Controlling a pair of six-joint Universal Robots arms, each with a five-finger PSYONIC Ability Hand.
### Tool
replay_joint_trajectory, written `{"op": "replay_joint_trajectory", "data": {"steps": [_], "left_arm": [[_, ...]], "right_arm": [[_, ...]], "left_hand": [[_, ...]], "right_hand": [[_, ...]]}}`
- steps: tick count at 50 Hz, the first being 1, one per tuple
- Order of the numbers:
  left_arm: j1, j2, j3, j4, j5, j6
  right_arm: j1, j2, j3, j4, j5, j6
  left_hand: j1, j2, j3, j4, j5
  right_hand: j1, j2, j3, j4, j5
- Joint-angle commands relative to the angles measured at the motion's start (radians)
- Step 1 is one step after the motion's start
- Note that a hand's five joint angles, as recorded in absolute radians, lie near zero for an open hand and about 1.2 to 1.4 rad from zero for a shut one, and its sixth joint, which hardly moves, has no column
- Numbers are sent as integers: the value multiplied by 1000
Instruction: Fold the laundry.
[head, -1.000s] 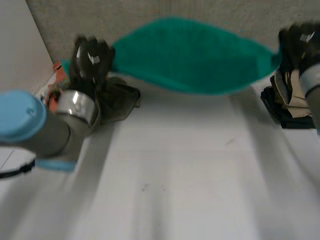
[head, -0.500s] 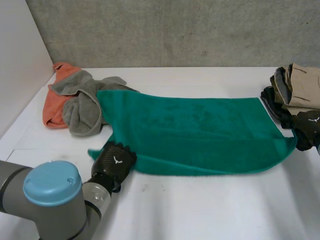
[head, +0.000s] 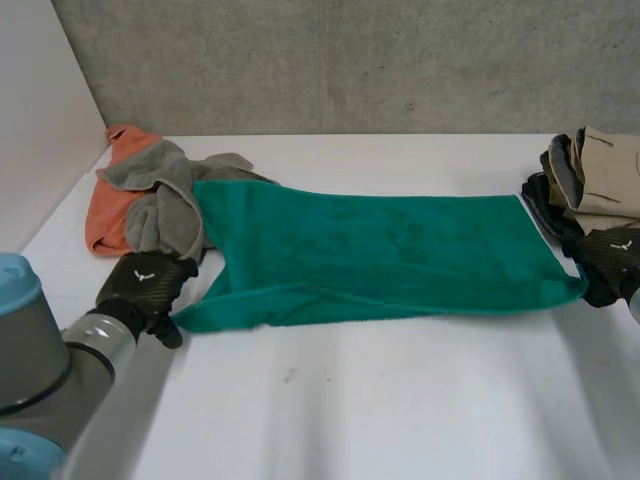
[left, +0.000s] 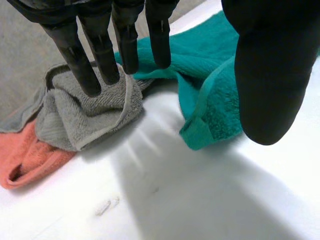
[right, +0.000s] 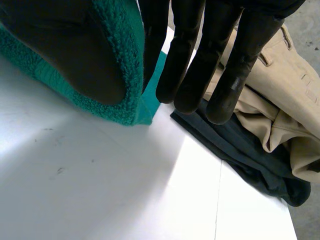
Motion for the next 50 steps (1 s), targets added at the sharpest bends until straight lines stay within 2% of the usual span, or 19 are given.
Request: {"op": "replay_joint_trajectory", "data": {"steps": [1, 9, 13, 26, 28, 30, 31, 34, 36, 39, 41, 42, 47, 50], "left_arm": [[53, -11, 12, 2, 78, -51], [44, -15, 24, 2, 76, -58], [39, -63, 53, -6, 72, -58], [8, -178, 146, -109, 73, -58], [1, -188, 149, -119, 70, -56], [-4, -190, 150, -116, 69, -53], [-5, -186, 155, -112, 60, -53], [-5, -163, 163, -119, 21, -50], [-5, -89, 161, -125, -35, -42], [-13, 50, 140, -164, -88, -18], [-22, 115, 123, -214, -89, 17], [-28, 147, 114, -248, -89, 45], [-53, 323, 22, -534, -85, 281], [-65, 359, -26, -627, -86, 367]], "right_arm": [[0, 2, 8, -2, 0, 0], [0, 2, 8, -2, 0, 0], [-2, 2, 10, -2, 0, 0], [-2, 0, 16, -2, 0, -2], [-2, 0, 16, -2, 1, -2], [-2, 0, 16, -1, 0, -3], [-2, -1, 16, 1, -2, -3], [0, -6, 8, 15, 7, -17], [3, -18, 2, 27, 6, -23], [-5, -98, -27, 148, -3, -54], [-6, -152, -52, 241, -9, -90], [-6, -199, -78, 341, -25, -141], [-64, -265, -112, 600, -80, -339], [-120, -273, -98, 738, -78, -493]], "left_hand": [[105, 98, 100, 100, 94], [108, 101, 102, 103, 96], [240, 232, 234, 235, 228], [396, 388, 390, 391, 384], [586, 578, 580, 580, 574], [937, 930, 931, 932, 925], [1006, 998, 1000, 1000, 994], [1006, 999, 1000, 1001, 994], [1006, 999, 1000, 1001, 994], [1006, 999, 1000, 1001, 994], [1006, 999, 1000, 1001, 994], [1006, 999, 1000, 1001, 994], [1006, 999, 1000, 1001, 994], [1006, 999, 1000, 1001, 994]], "right_hand": [[408, 222, 207, 205, 225], [408, 222, 207, 205, 225], [408, 222, 207, 205, 225], [408, 222, 207, 205, 225], [408, 222, 207, 205, 225], [408, 222, 207, 205, 225], [408, 222, 207, 205, 225], [408, 222, 207, 205, 225], [408, 222, 207, 205, 225], [408, 222, 207, 205, 225], [408, 222, 207, 205, 225], [408, 222, 207, 205, 225], [408, 222, 207, 205, 225], [408, 222, 207, 205, 225]]}}
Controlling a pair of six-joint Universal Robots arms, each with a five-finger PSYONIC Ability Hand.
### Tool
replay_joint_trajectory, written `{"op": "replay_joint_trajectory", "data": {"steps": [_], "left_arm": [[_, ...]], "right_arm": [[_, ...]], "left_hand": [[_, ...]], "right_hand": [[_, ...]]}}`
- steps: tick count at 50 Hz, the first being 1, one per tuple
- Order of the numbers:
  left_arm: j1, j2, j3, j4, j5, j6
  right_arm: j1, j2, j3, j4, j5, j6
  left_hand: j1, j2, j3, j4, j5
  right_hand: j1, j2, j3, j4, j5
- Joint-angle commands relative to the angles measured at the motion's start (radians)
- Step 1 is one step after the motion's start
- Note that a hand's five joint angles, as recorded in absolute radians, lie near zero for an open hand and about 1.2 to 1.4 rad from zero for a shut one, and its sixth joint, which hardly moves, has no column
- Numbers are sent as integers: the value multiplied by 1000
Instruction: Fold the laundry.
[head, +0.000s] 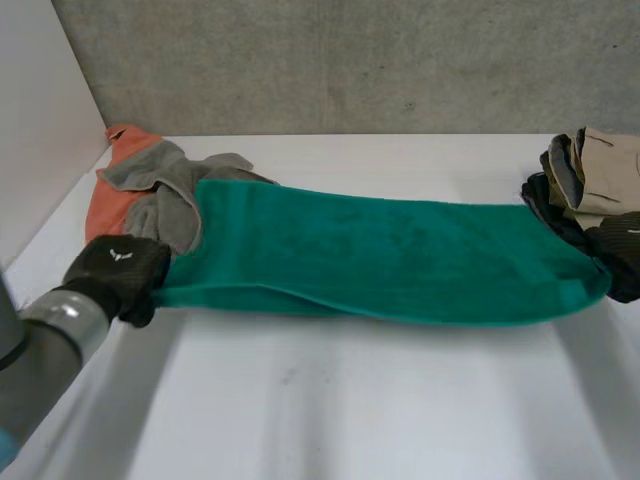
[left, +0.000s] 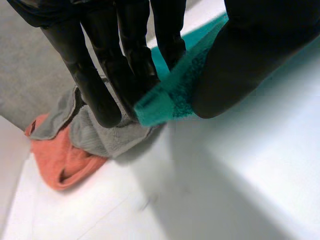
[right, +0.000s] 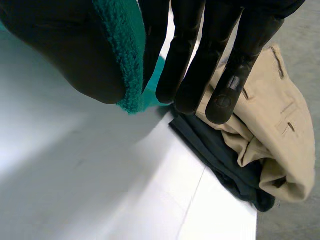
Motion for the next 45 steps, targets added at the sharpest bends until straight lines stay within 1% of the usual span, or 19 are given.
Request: {"op": "replay_joint_trajectory", "data": {"steps": [1, 3, 8, 10, 15, 16, 19, 21, 23, 24, 28, 30, 34, 38, 41, 42, 43, 44, 45], "left_arm": [[-43, 155, -128, -312, 2, 268], [-63, 158, -137, -326, 0, 293], [-69, 151, -139, -290, 0, 289], [-68, 129, -130, -233, 0, 289], [-71, 20, -76, -64, -3, 289], [-72, -24, -49, 0, -4, 287], [-71, -102, -4, 97, -6, 286], [-83, -177, 46, 190, -8, 283], [-84, -226, 82, 248, -9, 279], [-86, -280, 118, 297, -11, 281], [-92, -401, 216, 393, -14, 284], [-97, -447, 260, 408, -14, 284], [-110, -555, 373, 430, -29, 287], [-110, -653, 488, 431, -70, 292], [-114, -713, 556, 431, -84, 295], [-115, -722, 567, 431, -83, 295], [-120, -734, 577, 433, -78, 292], [-123, -736, 579, 434, -78, 293], [-126, -738, 580, 436, -78, 293]], "right_arm": [[-106, -63, -6, 351, -32, -328], [-119, -64, 17, 407, -49, -395], [-117, -51, 36, 371, -51, -383], [-112, -41, 36, 339, -48, -365], [-94, 43, 5, 201, -36, -249], [-91, 57, 1, 181, -34, -230], [-67, 112, -24, 91, -25, -164], [-45, 140, -45, 43, -13, -132], [-8, 190, -84, -29, 27, -91], [4, 210, -97, -52, 47, -84], [67, 305, -170, -140, 154, -73], [99, 348, -212, -180, 200, -73], [124, 423, -283, -259, 234, -67], [144, 491, -350, -315, 257, -60], [157, 531, -392, -312, 282, -61], [168, 552, -409, -307, 306, -64], [176, 560, -414, -306, 323, -63], [187, 566, -420, -306, 345, -61], [191, 568, -423, -304, 357, -60]], "left_hand": [[241, 202, 209, 199, 246], [241, 202, 209, 199, 246], [241, 202, 209, 199, 246], [241, 202, 209, 199, 246], [241, 202, 209, 199, 246], [241, 202, 209, 199, 246], [241, 202, 209, 199, 246], [241, 202, 209, 199, 246], [241, 202, 209, 199, 246], [241, 202, 209, 199, 246], [241, 202, 209, 199, 246], [241, 202, 209, 199, 246], [241, 202, 209, 199, 246], [241, 202, 209, 199, 246], [241, 202, 209, 199, 246], [241, 202, 209, 199, 246], [-334, -373, -366, -377, -329], [-703, -742, -735, -746, -698], [-981, -1020, -1013, -1023, -976]], "right_hand": [[408, 222, 207, 205, 224], [408, 222, 207, 205, 224], [408, 222, 207, 205, 224], [408, 222, 207, 205, 224], [408, 222, 207, 205, 224], [408, 222, 207, 205, 224], [408, 222, 207, 205, 224], [408, 222, 207, 205, 224], [408, 222, 207, 205, 224], [408, 222, 207, 205, 224], [408, 222, 207, 205, 224], [408, 222, 207, 205, 224], [408, 222, 207, 205, 224], [408, 222, 207, 205, 224], [408, 222, 207, 205, 224], [-256, -442, -457, -460, -440], [-594, -780, -795, -798, -778], [-814, -999, -1014, -1017, -997], [-814, -999, -1014, -1017, -997]]}}
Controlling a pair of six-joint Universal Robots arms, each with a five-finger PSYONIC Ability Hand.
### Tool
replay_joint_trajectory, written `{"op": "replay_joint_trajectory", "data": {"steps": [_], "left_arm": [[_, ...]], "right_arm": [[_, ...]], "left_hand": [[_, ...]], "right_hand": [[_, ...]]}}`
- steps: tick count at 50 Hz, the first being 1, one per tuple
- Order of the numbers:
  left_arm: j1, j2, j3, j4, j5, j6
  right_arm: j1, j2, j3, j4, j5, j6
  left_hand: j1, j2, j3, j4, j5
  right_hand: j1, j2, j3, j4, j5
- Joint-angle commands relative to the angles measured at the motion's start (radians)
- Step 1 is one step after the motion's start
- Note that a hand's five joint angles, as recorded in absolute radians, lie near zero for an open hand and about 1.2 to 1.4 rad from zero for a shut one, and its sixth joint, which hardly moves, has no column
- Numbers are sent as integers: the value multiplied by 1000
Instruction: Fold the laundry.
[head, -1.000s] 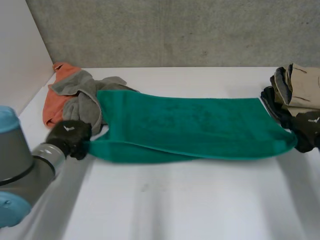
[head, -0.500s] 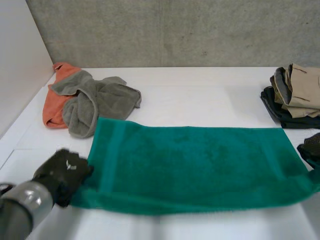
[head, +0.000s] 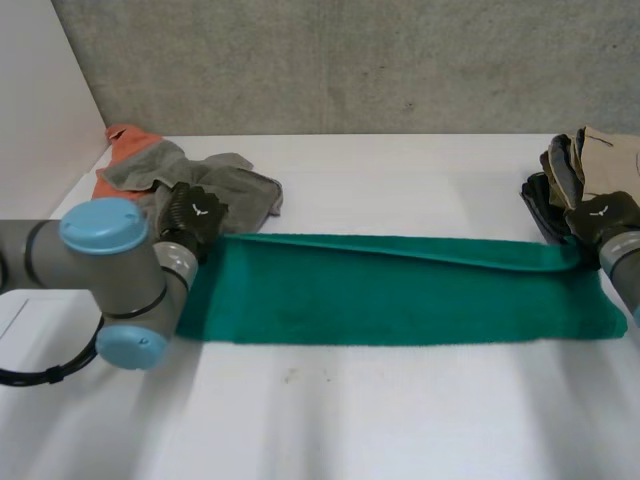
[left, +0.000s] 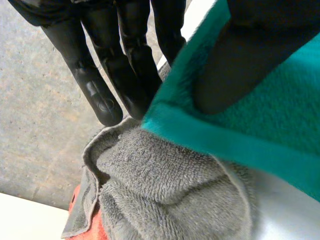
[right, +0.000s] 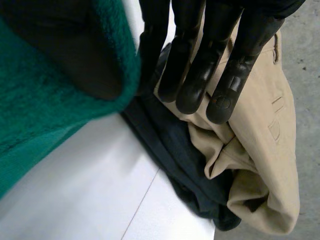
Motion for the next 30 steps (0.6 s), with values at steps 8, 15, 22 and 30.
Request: {"op": "replay_joint_trajectory", "data": {"steps": [8, 15, 22, 30], "left_arm": [[-52, -29, 72, 61, -11, -9], [-44, 41, 17, 64, -14, -12], [-45, 111, -94, 57, -13, -15], [-55, 181, -215, 66, -11, -59]], "right_arm": [[64, 5, -28, 40, 124, 23], [58, -107, 17, 52, 78, 102], [42, -196, 101, 174, -57, 173], [-80, -278, 261, 250, -247, 185]], "left_hand": [[-956, -1002, -998, -1007, -960], [-956, -1002, -998, -1007, -960], [-956, -1002, -998, -1007, -960], [-956, -1002, -998, -1007, -960]], "right_hand": [[-610, -781, -817, -819, -809], [-610, -781, -817, -819, -809], [-610, -781, -817, -819, -809], [-438, -609, -645, -647, -637]]}}
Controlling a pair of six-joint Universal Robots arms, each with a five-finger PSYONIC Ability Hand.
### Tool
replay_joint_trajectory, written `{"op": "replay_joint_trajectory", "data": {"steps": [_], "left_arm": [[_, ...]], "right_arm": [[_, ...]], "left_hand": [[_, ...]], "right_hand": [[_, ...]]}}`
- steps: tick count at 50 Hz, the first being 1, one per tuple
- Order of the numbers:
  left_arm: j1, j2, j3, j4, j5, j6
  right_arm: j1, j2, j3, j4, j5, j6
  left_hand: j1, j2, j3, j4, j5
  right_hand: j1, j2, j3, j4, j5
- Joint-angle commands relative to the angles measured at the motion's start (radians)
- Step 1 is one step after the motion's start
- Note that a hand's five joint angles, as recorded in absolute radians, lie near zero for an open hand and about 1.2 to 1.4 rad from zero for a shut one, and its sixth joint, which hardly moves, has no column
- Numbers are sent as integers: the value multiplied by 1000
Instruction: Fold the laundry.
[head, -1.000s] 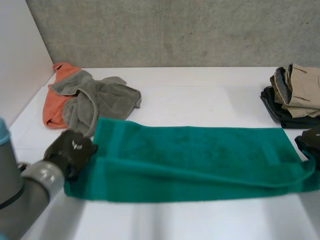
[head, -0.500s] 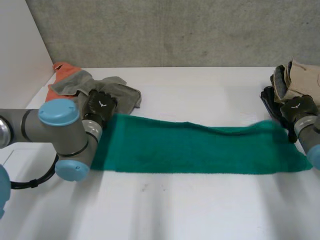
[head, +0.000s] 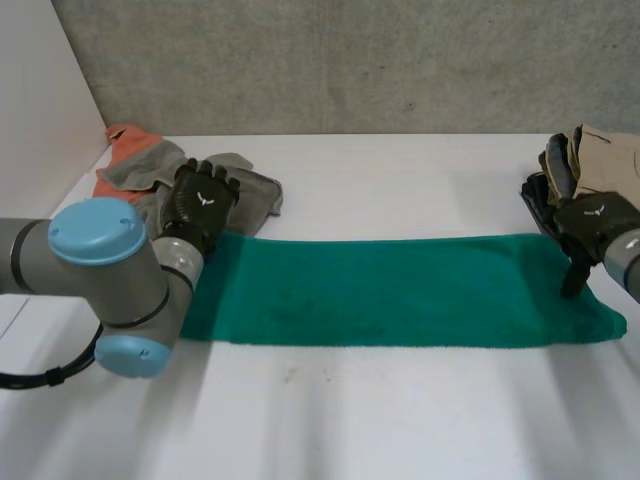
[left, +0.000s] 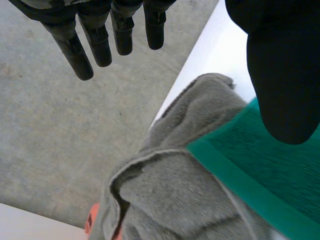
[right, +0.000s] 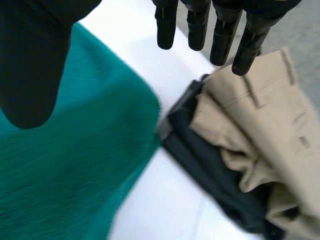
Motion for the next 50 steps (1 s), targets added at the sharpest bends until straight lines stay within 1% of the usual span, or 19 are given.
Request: {"op": "replay_joint_trajectory", "data": {"steps": [1, 5, 9, 16, 19, 21, 23, 24, 27, 31, 34, 37, 40, 41, 43, 46, 47, 50], "left_arm": [[-10, 63, -114, 9, 2, -47], [-11, 78, -146, 10, 4, -90], [-17, 81, -158, 10, 6, -108], [-23, 80, -157, 10, 6, -111], [-23, 80, -157, 10, 6, -111], [-22, 78, -158, 10, 6, -111], [-22, 80, -158, 10, 6, -111], [-22, 80, -158, 10, 4, -111], [-22, 86, -160, 10, 2, -113], [-20, 106, -169, 10, 4, -115], [-20, 124, -178, 10, 2, -115], [-20, 141, -190, 9, 2, -115], [-19, 152, -200, 9, 2, -115], [-19, 155, -203, 9, 2, -115], [-17, 161, -207, 9, -1, -116], [-16, 170, -210, 9, -1, -116], [-14, 180, -213, 9, -4, -116], [-13, 195, -220, 9, -4, -116]], "right_arm": [[-118, -63, 158, 47, -173, 0], [-180, -63, 218, -10, -221, -17], [-227, -60, 272, -79, -243, -66], [-236, -28, 296, -142, -238, -140], [-237, 15, 289, -160, -238, -152], [-240, 38, 278, -174, -238, -155], [-242, 48, 272, -183, -240, -155], [-248, 50, 269, -189, -238, -157], [-265, 45, 267, -191, -227, -157], [-322, 33, 270, -203, -224, -158], [-401, -19, 255, -214, -218, -186], [-478, -42, 234, -206, -204, -279], [-509, -54, 226, -205, -191, -364], [-506, -56, 226, -209, -188, -396], [-491, -66, 226, -205, -187, -407], [-371, -134, 224, -212, -198, -379], [-299, -158, 223, -218, -204, -353], [-201, -186, 223, -243, -207, -313]], "left_hand": [[-19, -29, -36, -30, -48], [-19, -29, -36, -30, -48], [-19, -29, -36, -30, -48], [-19, -29, -36, -30, -48], [-19, -29, -36, -30, -48], [-19, -29, -36, -30, -48], [-19, -29, -36, -30, -48], [-19, -29, -36, -30, -48], [-19, -29, -36, -30, -48], [-19, -29, -36, -30, -48], [-19, -29, -36, -30, -48], [-19, -29, -36, -30, -48], [-19, -29, -36, -30, -48], [-19, -29, -36, -30, -48], [-19, -29, -36, -30, -48], [-19, -29, -36, -30, -48], [-19, -29, -36, -30, -48], [-19, -29, -36, -30, -48]], "right_hand": [[140, 115, 123, 105, 101], [140, 115, 123, 105, 101], [149, 123, 132, 114, 109], [202, 176, 185, 167, 162], [313, 287, 296, 278, 273], [661, 635, 644, 626, 621], [1130, 1104, 1113, 1095, 1091], [1190, 1164, 1172, 1155, 1150], [1190, 1165, 1173, 1155, 1151], [1190, 1165, 1173, 1155, 1151], [1190, 1165, 1173, 1155, 1151], [1190, 1165, 1173, 1155, 1151], [1190, 1165, 1173, 1155, 1151], [1190, 1165, 1173, 1155, 1151], [1190, 1165, 1173, 1155, 1151], [1190, 1165, 1173, 1155, 1151], [1190, 1165, 1173, 1155, 1151], [1190, 1165, 1173, 1155, 1151]]}}
